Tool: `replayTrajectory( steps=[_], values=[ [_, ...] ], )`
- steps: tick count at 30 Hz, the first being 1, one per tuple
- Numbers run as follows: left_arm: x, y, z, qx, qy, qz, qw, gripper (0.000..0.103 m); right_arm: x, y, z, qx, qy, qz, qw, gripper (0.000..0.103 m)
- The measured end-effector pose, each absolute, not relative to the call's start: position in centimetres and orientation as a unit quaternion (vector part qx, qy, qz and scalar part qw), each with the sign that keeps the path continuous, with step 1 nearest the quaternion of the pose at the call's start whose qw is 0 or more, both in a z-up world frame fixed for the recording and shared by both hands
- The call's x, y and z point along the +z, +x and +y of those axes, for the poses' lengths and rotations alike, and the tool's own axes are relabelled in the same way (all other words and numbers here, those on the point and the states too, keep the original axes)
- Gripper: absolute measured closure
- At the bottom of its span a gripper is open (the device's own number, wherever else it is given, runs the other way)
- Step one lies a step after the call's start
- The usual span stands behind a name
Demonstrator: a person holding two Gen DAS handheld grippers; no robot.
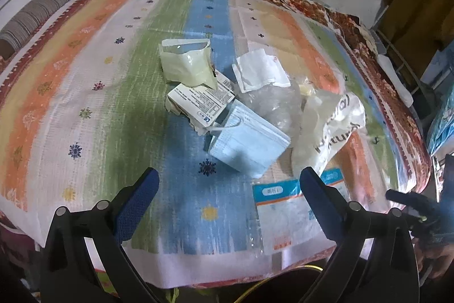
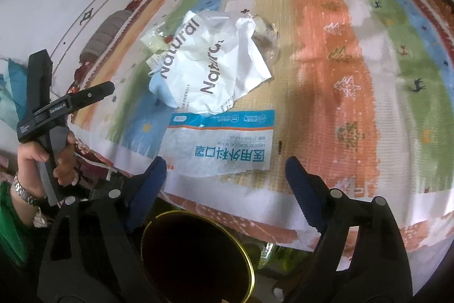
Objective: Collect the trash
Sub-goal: 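Move both open grippers forward over the trash on the striped sheet, then grasp the blue-and-white mask packet with the right gripper while the left grasps the blue face mask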
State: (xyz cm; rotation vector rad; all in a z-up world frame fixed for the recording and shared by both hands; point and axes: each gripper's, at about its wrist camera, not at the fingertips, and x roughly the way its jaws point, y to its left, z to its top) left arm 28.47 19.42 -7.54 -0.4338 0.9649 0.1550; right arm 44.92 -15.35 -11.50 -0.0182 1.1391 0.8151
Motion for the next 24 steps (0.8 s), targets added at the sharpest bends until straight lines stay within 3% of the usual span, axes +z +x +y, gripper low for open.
replayTrajectory(
  steps=[7, 24],
  values=[
    [-8.9, 29.7, 19.5, 0.054, -0.206, 0.472, 0.855, 0.013, -13.5, 46.4, -14.7, 0.369, -0.014, 0.528, 0.765, 0.022],
    [-11.2, 32.8, 19.9, 0.03, -0.203, 0.493, 0.845, 0.019, -18.7, 50.6, -13.7, 0.359, 0.028, 0.576, 0.734, 0.045]
  ],
)
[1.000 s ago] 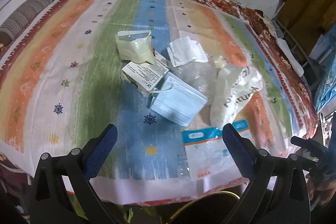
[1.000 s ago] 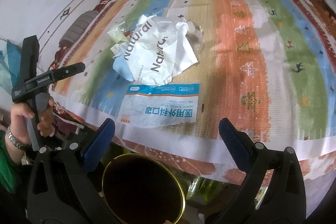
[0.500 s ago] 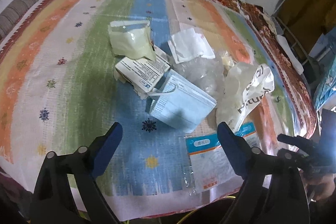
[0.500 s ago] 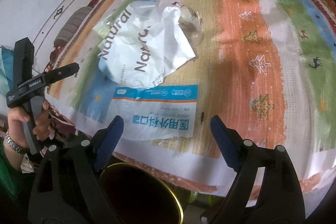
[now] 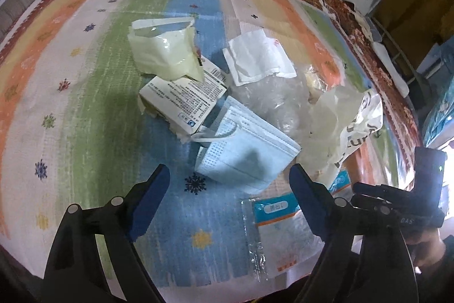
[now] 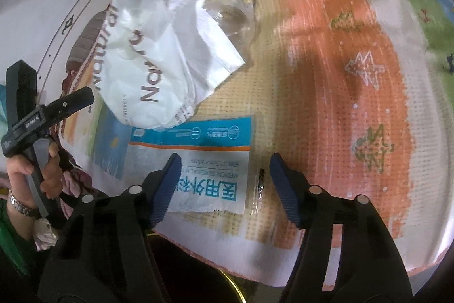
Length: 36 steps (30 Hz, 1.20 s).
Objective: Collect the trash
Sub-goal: 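Grasp the blue-and-white mask packet with the right gripper while the left grasps the blue face mask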
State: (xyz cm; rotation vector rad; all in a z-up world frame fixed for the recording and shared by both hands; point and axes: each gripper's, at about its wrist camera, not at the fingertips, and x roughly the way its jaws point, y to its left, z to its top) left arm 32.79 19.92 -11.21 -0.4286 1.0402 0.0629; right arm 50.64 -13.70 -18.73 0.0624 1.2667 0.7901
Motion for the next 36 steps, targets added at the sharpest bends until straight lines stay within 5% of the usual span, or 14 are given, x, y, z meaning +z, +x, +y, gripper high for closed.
replayTrajectory(
  steps=[9, 11, 16, 20, 23, 36],
  values=[
    [-13.2, 34.1, 21.1, 0.014, -0.222, 0.502, 0.836, 0.027, -19.8, 51.1, -13.8, 0.347, 0.022, 0.585, 0.732, 0.069],
    [-13.6, 34.4, 20.9, 0.005, -0.219, 0.508, 0.833, 0.035, -19.9, 51.2, -13.6, 0.347, 0.021, 0.59, 0.728, 0.085],
    [-13.9, 35.1, 20.5, -0.006, -0.222, 0.513, 0.829, 0.053, -20.1, 50.3, -12.6, 0.361, 0.01, 0.593, 0.72, 0.099],
    [-13.9, 35.4, 19.6, -0.004, -0.209, 0.517, 0.83, 0.088, -19.8, 49.9, -12.2, 0.362, 0.001, 0.591, 0.721, 0.101],
    [-13.4, 35.1, 19.2, -0.012, -0.21, 0.514, 0.832, 0.1, -19.3, 49.8, -12.5, 0.36, -0.003, 0.587, 0.725, 0.102],
    [-8.4, 31.2, 17.6, -0.02, -0.207, 0.483, 0.851, 0.103, -13.4, 46.9, -13.0, 0.381, -0.033, 0.545, 0.747, 0.102]
  ],
)
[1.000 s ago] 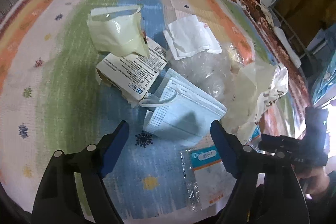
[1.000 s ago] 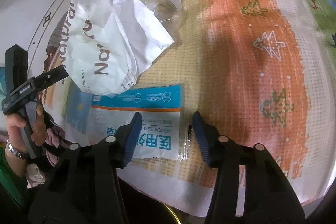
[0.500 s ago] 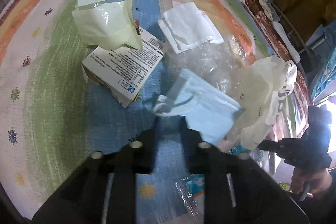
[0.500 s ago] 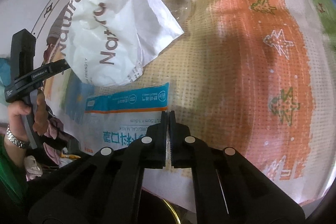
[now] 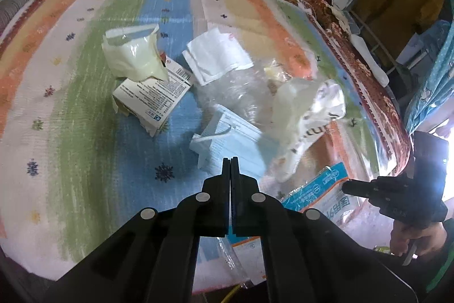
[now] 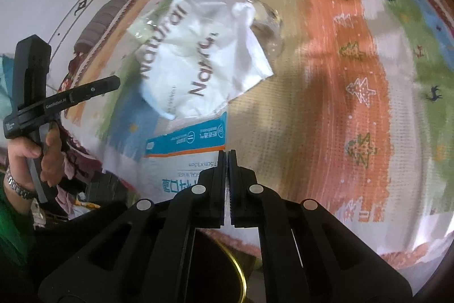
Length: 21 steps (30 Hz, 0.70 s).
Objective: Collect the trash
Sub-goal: 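Grasp the blue-and-white mask packet with the right gripper while the left grasps the blue face mask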
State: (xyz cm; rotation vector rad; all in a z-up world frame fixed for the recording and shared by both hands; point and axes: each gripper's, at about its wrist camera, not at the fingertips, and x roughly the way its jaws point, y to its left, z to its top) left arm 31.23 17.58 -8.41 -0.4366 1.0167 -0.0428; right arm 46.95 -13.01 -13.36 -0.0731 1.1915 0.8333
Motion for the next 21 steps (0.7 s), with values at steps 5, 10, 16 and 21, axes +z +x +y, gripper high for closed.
replayTrajectory(
  steps=[5, 10, 16, 21],
  values=[
    [-7.6, 30.3, 17.6, -0.007, -0.221, 0.481, 0.848, 0.103, -11.3, 45.9, -13.9, 0.383, -0.029, 0.53, 0.756, 0.102],
    [-8.9, 30.6, 18.0, 0.007, -0.234, 0.496, 0.836, 0.101, -10.7, 45.3, -14.5, 0.384, -0.026, 0.528, 0.757, 0.102],
    [-10.9, 31.2, 18.6, -0.002, -0.247, 0.5, 0.83, 0.08, -11.6, 45.7, -14.4, 0.382, -0.034, 0.535, 0.752, 0.102],
    [-12.3, 31.6, 18.8, -0.018, -0.273, 0.484, 0.831, 0.056, -12.4, 45.8, -13.8, 0.39, -0.042, 0.544, 0.742, 0.102]
  ],
)
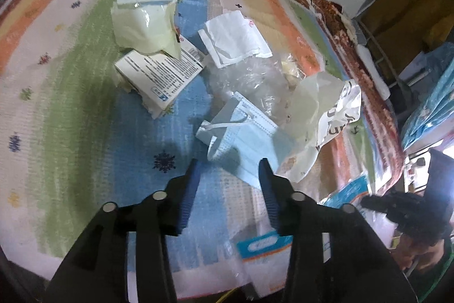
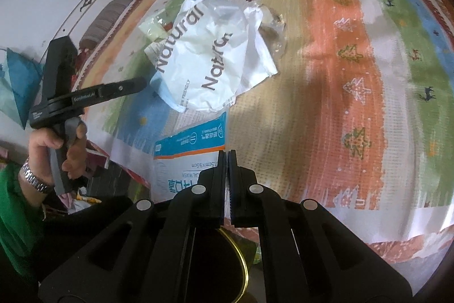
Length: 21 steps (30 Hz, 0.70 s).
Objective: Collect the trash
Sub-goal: 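Grasp the blue-and-white mask packet with the right gripper while the left grasps the blue face mask, then carry the mask packet in the right gripper while the left carries the mask to the bin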
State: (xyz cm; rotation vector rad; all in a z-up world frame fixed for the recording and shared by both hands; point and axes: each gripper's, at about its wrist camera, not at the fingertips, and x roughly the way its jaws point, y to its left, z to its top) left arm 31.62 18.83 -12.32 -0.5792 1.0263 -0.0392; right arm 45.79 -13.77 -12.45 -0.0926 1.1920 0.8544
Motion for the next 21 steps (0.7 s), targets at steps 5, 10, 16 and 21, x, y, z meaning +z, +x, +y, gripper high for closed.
replayTrajectory(
  steps=[5, 10, 16, 21],
  values=[
    [-13.7, 32.2, 18.4, -0.025, -0.305, 0.466, 0.83, 0.049, -13.4, 45.8, -13.4, 0.392, -0.05, 0.552, 0.734, 0.102],
    [-15.4, 32.3, 17.5, -0.009, -0.329, 0.459, 0.825, 0.053, -14.0, 46.2, -13.4, 0.391, -0.053, 0.558, 0.73, 0.102],
    [-14.1, 32.1, 15.5, -0.008, -0.282, 0.434, 0.856, 0.096, -14.2, 46.7, -13.7, 0.391, -0.056, 0.562, 0.727, 0.102],
    [-12.2, 31.9, 15.1, 0.0, -0.257, 0.441, 0.86, 0.101, -13.3, 46.8, -13.9, 0.393, -0.056, 0.555, 0.731, 0.102]
  ],
)
